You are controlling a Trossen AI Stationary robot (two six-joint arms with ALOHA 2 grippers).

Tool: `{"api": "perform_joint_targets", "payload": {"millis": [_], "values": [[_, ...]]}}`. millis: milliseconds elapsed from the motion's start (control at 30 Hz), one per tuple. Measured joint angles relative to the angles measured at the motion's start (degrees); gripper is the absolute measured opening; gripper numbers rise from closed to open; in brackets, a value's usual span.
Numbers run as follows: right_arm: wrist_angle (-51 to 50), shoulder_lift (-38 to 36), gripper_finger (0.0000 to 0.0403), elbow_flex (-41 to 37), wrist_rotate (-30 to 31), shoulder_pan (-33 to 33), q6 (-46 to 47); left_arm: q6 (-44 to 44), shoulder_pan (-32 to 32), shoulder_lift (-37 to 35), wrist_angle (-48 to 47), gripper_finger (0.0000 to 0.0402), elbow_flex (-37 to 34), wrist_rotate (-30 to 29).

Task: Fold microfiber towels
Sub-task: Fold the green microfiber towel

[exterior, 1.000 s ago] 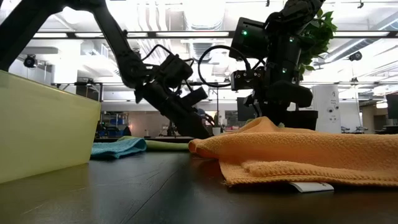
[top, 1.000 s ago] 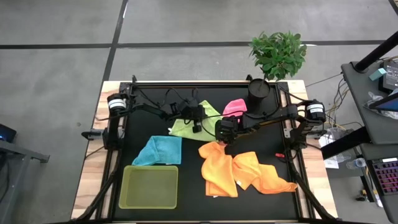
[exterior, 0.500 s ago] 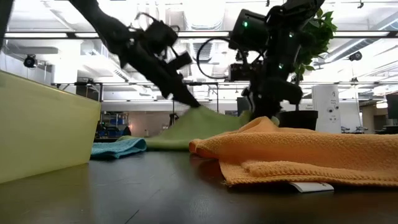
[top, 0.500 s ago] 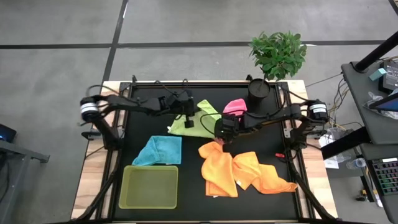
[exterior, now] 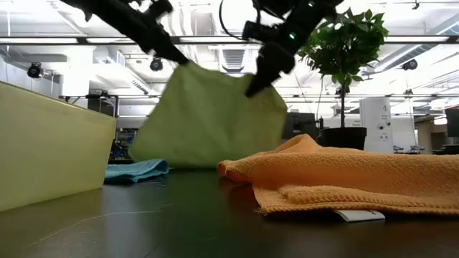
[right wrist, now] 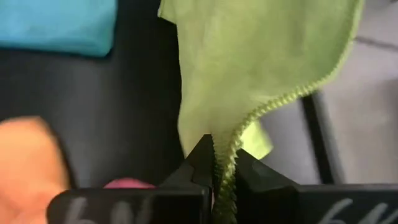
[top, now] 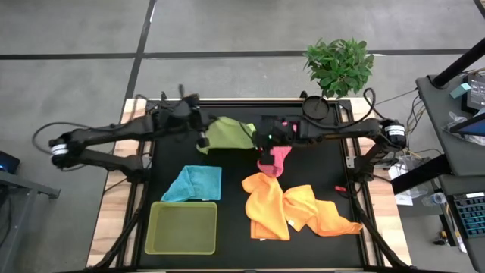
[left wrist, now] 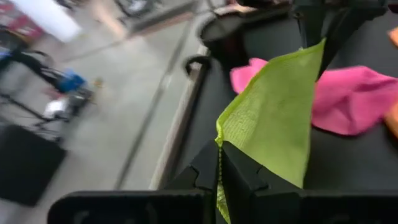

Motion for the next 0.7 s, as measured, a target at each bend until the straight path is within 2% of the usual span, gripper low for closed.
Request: {"api": "perform_joint_targets", "payload": {"millis": [200, 367, 567, 700], "values": [[2.42, 2.35, 0.0008, 7.69, -0.01, -4.61, -6.95, 2.11, 2.44, -8.20, -1.84, 0.0000, -0.19, -5.04], [6.54, 5.72, 0.0008, 13.79, -0.09, -8.80, -12.84, 4.71, 9.27, -10.13, -1.62, 0.0000, -0.34, -5.45], [6.66, 9.88, 0.0008, 21.00, -0.14, -12.85, -19.25, 10.23, 19.02, -8.04, -0.03, 0.0000, -0.55, -4.22], [5.72, 11.10, 0.0008, 24.77, -0.17, -14.46, -19.65, 10.18, 23.83, -7.09, 0.25, 0.0000, 0.00, 1.90]]}}
